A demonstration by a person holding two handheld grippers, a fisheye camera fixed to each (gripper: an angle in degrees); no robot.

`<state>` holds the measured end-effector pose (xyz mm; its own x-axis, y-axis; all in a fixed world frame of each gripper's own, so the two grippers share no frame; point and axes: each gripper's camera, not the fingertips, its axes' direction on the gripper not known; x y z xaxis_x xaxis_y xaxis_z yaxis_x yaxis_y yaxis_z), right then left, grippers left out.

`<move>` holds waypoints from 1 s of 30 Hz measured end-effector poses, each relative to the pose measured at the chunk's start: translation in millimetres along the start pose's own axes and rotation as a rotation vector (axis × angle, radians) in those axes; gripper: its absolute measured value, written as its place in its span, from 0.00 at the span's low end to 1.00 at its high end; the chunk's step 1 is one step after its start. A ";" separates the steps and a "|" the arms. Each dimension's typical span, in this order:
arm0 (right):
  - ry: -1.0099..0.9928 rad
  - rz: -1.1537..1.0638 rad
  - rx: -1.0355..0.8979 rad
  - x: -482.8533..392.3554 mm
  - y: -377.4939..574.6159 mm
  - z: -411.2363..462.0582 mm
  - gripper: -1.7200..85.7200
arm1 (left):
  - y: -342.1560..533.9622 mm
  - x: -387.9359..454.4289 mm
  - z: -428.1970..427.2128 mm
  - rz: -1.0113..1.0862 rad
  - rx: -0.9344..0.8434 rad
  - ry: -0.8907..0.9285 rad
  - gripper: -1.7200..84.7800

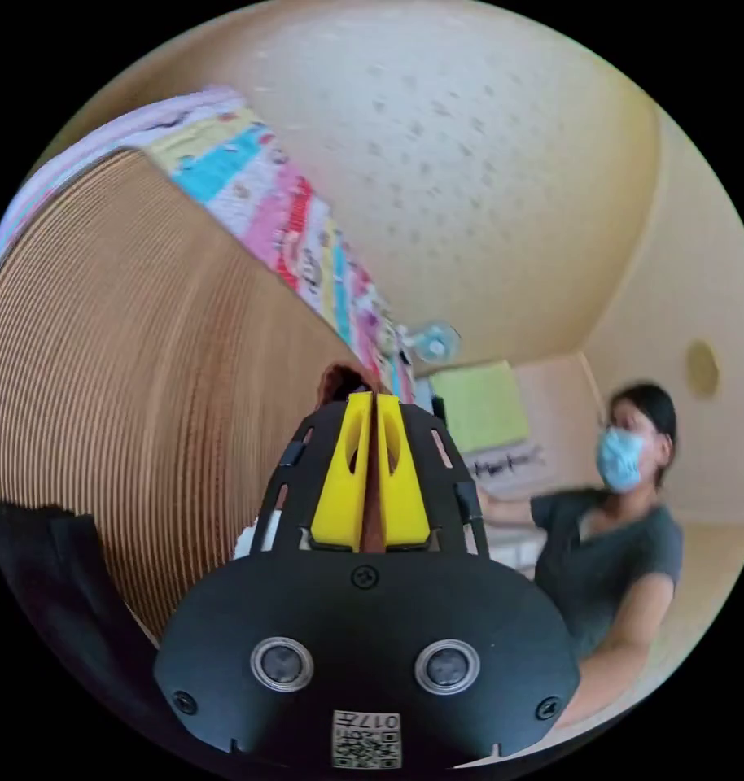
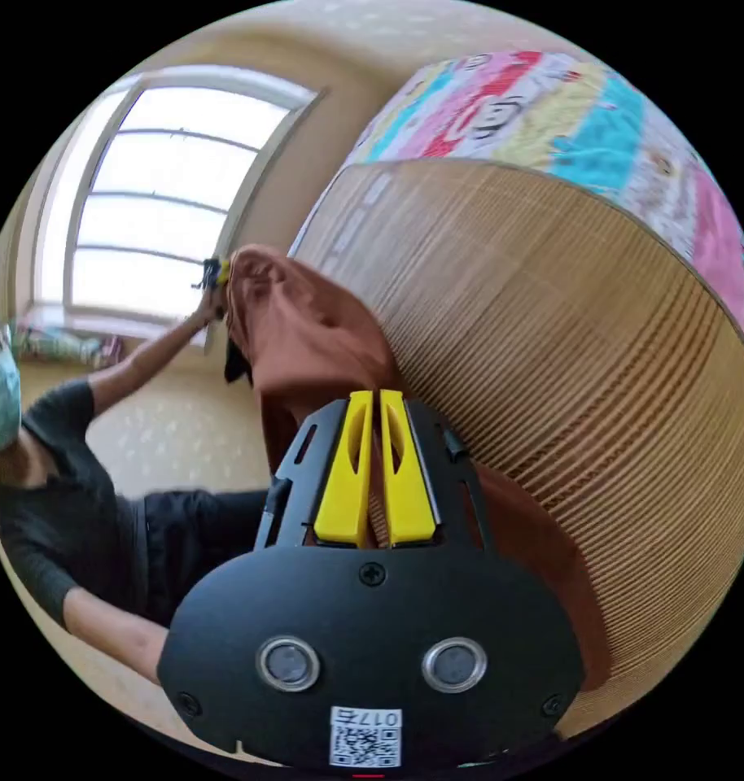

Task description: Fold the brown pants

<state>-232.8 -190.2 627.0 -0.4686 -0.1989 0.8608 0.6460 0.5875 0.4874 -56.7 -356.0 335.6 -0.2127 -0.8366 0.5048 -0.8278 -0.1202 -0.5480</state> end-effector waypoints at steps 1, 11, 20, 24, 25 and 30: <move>-0.017 0.075 0.054 16.2 -4.1 -3.8 0.07 | -2.3 -13.3 1.9 -0.082 0.049 -0.041 0.01; 0.101 0.215 0.232 11.7 46.2 -10.1 0.09 | 61.8 2.4 60.1 -0.157 0.052 -0.706 0.18; -0.160 0.562 0.294 24.3 266.9 37.3 0.05 | 169.7 -83.0 70.8 -0.516 0.137 -0.310 0.12; -0.096 0.714 0.391 25.3 321.4 23.9 0.06 | 148.5 -59.8 64.2 -0.321 -0.056 -0.211 0.07; -0.070 0.718 0.388 25.4 321.0 20.9 0.06 | 146.3 -49.9 54.4 -0.305 -0.050 -0.316 0.07; 0.158 0.506 0.101 27.3 240.6 33.4 0.09 | 163.6 -25.2 12.4 -0.392 0.184 -0.538 0.08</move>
<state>-110.2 -28.1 762.9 -0.0120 0.0177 0.9998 0.7027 0.7115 -0.0042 -180.3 -361.1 224.9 0.4107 -0.8562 0.3134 -0.6793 -0.5166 -0.5212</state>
